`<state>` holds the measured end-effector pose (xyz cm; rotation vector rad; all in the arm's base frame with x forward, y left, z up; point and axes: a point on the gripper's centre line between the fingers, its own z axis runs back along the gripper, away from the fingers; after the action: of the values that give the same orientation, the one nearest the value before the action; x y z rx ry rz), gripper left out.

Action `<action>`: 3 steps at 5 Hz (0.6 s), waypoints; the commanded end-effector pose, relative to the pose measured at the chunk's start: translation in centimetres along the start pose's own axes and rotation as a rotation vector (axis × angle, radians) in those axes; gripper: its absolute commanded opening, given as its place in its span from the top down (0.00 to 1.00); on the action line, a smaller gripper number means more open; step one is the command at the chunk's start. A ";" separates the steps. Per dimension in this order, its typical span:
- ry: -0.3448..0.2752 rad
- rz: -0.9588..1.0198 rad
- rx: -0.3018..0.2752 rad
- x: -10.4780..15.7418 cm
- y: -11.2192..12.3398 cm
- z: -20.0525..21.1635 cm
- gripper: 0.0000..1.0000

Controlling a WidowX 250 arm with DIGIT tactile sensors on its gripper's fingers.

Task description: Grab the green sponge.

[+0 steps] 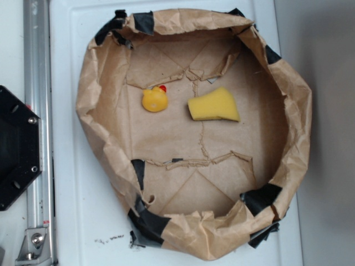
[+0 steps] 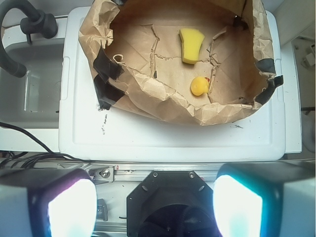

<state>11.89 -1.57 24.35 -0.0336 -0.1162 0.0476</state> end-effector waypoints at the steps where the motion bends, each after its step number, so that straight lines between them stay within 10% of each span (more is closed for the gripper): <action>1: 0.000 0.000 0.000 0.0 0.0 0.0 0.00; 3: -0.253 0.053 0.025 7.9 5.3 -6.2 0.00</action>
<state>20.07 3.32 17.88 -0.0140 -0.3445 0.0858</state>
